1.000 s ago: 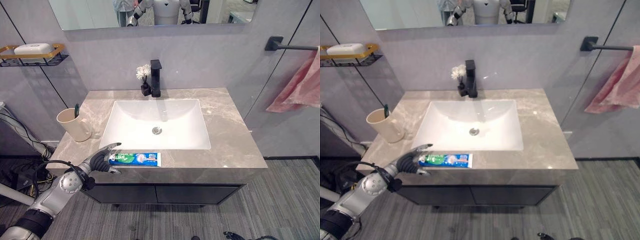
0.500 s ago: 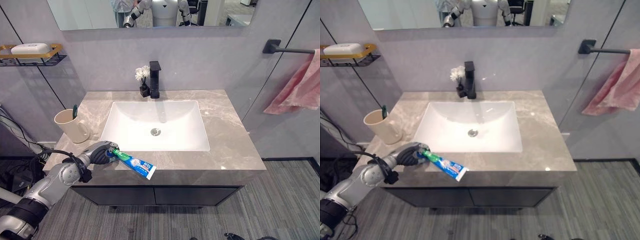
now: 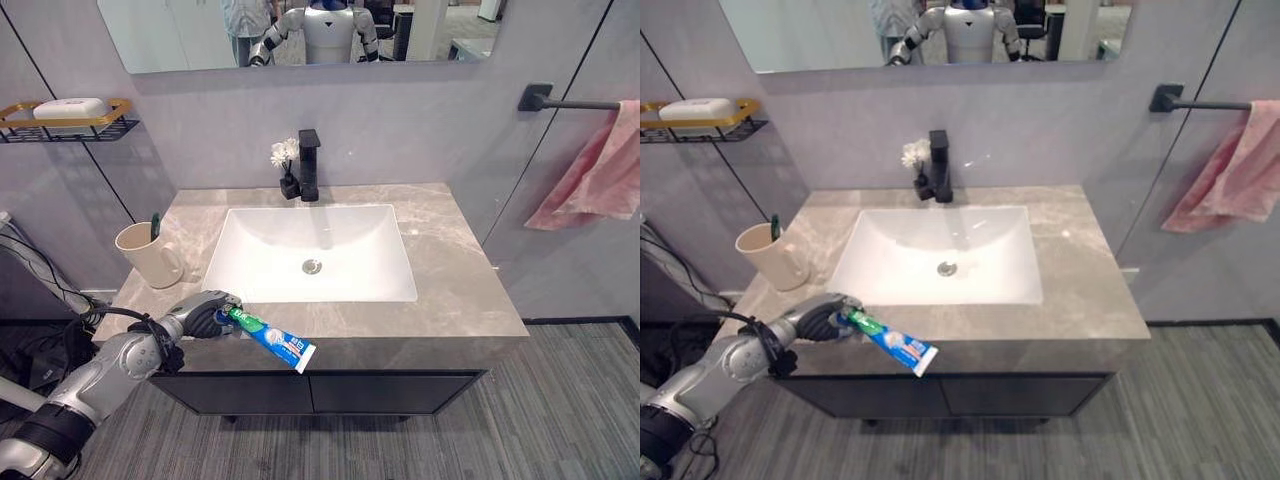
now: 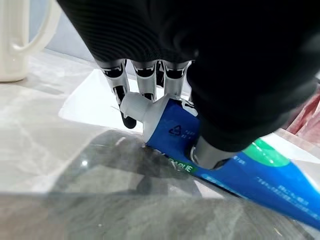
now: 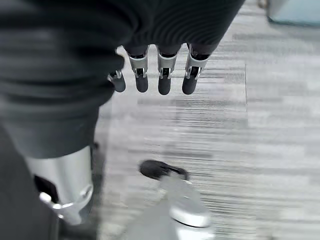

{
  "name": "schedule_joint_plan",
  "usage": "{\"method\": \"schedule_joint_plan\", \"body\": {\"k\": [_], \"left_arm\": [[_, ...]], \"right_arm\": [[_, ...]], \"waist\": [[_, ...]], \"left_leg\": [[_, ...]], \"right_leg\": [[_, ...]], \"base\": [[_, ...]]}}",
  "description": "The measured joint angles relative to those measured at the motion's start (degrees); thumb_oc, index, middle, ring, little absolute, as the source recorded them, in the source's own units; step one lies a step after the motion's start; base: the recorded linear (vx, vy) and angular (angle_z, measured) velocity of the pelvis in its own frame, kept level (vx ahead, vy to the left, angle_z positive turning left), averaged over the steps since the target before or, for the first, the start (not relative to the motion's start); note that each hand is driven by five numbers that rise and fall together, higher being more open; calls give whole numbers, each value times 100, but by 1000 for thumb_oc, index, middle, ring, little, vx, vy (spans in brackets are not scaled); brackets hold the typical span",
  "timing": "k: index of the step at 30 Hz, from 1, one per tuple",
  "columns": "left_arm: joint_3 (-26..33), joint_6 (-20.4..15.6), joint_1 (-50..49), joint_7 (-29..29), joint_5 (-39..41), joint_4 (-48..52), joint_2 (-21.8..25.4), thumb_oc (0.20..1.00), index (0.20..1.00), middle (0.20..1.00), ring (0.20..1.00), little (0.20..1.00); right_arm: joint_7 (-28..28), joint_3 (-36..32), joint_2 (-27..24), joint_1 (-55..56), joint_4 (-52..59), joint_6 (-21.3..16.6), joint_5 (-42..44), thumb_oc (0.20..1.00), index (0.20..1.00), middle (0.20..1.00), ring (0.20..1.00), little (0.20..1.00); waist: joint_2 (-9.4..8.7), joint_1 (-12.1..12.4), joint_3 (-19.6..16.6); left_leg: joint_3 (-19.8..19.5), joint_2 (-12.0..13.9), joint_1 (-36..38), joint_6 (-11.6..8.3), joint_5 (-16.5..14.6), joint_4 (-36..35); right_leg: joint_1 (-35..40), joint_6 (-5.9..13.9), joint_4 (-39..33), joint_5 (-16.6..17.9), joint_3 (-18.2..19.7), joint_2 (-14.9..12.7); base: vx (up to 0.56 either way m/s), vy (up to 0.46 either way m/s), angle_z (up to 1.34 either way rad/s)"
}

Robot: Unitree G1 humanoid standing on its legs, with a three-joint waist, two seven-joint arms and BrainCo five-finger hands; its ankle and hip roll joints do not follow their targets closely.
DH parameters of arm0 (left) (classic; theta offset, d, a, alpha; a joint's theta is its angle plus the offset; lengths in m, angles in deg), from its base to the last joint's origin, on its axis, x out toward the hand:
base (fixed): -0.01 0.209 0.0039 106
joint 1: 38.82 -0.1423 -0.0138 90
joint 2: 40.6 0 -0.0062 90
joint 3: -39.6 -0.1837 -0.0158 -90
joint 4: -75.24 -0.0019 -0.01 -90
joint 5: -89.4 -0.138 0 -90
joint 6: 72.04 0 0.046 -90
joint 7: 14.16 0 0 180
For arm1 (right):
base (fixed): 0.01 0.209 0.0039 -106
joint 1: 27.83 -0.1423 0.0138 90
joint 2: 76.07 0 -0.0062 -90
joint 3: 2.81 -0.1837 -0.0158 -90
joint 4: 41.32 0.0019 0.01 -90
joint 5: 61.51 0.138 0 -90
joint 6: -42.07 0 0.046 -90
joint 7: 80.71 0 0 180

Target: Put brush and paste in cup on sink, flatten towel.

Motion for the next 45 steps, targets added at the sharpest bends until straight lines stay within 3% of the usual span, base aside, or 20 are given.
{"method": "schedule_joint_plan", "body": {"k": [3, 7, 13, 17, 28, 30, 34, 38, 41, 45], "left_arm": [[341, -5, -319, -508, -199, -152, -633, 200, 200, 200, 200, 200], [500, 47, -366, -956, -246, -440, -1028, 200, 200, 200, 200, 200], [564, 139, -431, -1404, -242, -443, -1216, 200, 200, 200, 200, 200], [573, 203, -428, -1723, -231, -447, -1618, 200, 200, 200, 200, 200], [585, 227, -159, -2377, -226, -372, -1789, 200, 200, 200, 200, 200], [635, 255, -2, -2489, -232, -199, -1760, 200, 200, 200, 200, 200], [873, 252, 366, -2804, -247, 96, -1745, 200, 200, 200, 200, 200], [1196, 267, 747, -3142, -578, 313, -1691, 200, 200, 200, 200, 200], [1277, 273, 955, -3333, -755, 497, -1481, 200, 200, 200, 200, 200], [1435, 291, 1245, -3455, -1029, 529, -1327, 200, 200, 200, 200, 200]], "right_arm": [[18, -422, -17, -15, -179, 1, 780, 1000, 1000, 1000, 1000, 1000], [71, -578, -43, -33, -183, 1, 1325, 1000, 1000, 1000, 1000, 1000], [259, -600, -44, -72, -172, -2, 1786, 1000, 1000, 1000, 1000, 1000], [368, -585, -33, -127, -60, -6, 1891, 1000, 1000, 1000, 1000, 1000], [704, -614, -53, -260, 64, -31, 2472, 1000, 1000, 1000, 1000, 1000], [766, -1038, -79, -309, 129, -61, 2811, 1000, 1000, 1000, 1000, 1000], [940, -1272, -233, -385, 356, -181, 3174, 1000, 1000, 1000, 1000, 1000], [1309, -1686, -480, -402, 1442, -410, 3641, 1000, 1000, 1000, 1000, 1000], [1704, -1987, -614, -287, 2858, -549, 3664, 1000, 1000, 1000, 1000, 1000], [2351, -2245, -790, -162, 4936, -731, 2758, 1000, 1000, 1000, 1000, 1000]], "waist": [[-57, 11, -28], [-188, -22, -149], [-282, -41, -208], [-266, -31, -203], [-306, -184, -179], [-315, -188, -171], [-337, -237, -149], [-331, -350, -131], [-307, -525, -112], [-230, -640, -88]], "left_leg": [[0, 2, 52, 15, -43, -1], [22, 4, 77, 29, -36, 0], [101, 5, 98, 48, -38, -1], [170, 10, 162, 41, -61, -1], [196, 68, 168, 33, -64, 0], [216, 68, 182, 32, -64, 0], [278, 71, 224, 21, -75, 0], [324, 71, 255, 10, -91, -1], [341, 69, 260, 9, -92, -1], [386, 66, 273, -3, -84, 2]], "right_leg": [[67, 6, 7, -17, 4, -1], [65, 4, 5, -15, 29, 1], [66, 3, -21, -8, 76, 2], [73, 4, -33, 3, 168, 12], [56, -10, -35, -7, 186, 71], [47, -13, -36, -3, 198, 70], [61, -13, -34, -2, 230, 74], [51, -5, -36, -2, 313, 76], [43, -15, -36, 6, 326, 79], [33, -19, -4, 12, 350, 83]], "base": [[0, 0, 0], [0, 0, 0], [-1, -7, -4], [-6, -7, -11], [0, 0, 0], [0, 0, 0], [-9, 6, -6], [-10, 20, -8], [0, 0, 0], [-6, 24, -5]]}}
